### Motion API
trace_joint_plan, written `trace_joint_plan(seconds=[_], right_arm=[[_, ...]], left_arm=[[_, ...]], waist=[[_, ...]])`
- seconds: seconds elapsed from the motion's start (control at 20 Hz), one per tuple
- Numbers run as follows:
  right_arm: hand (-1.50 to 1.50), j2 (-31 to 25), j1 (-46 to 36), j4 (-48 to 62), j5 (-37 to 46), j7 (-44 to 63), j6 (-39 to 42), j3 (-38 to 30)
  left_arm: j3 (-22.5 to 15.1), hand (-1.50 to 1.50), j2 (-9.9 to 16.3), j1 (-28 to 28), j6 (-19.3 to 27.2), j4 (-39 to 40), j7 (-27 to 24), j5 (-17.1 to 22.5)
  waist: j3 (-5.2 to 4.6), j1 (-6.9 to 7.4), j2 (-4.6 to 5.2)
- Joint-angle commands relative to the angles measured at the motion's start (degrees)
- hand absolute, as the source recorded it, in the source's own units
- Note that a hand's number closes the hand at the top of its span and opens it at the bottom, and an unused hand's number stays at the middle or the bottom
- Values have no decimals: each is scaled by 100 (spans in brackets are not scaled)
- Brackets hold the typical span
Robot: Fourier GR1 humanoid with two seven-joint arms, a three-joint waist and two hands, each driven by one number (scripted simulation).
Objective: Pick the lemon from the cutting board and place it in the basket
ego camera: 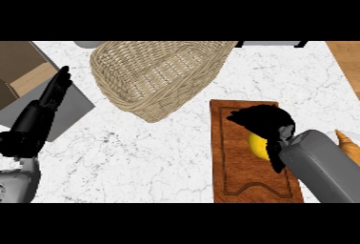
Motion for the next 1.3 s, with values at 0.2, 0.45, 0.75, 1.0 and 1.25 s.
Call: trace_joint_plan(seconds=[0.2,0.45,0.75,1.0,1.25], right_arm=[[-150,59,267,256,684,-564,19,-239],[-150,490,90,709,981,-441,0,-405],[-150,366,363,1053,1479,-1076,-460,-429],[150,542,454,1043,1488,-1194,-334,-796],[150,661,453,1053,1954,-1497,-674,-430]], left_arm=[[132,0,-190,57,-157,-84,34,-72],[14,0,-452,-426,108,434,67,-451],[238,0,-376,197,-266,156,-431,-256],[280,0,-369,-187,-289,185,-17,-384],[420,0,-359,-202,-353,288,-144,-342]], waist=[[1,-1,0],[1,3,9],[1,21,4],[1,-8,1],[0,-12,3]])
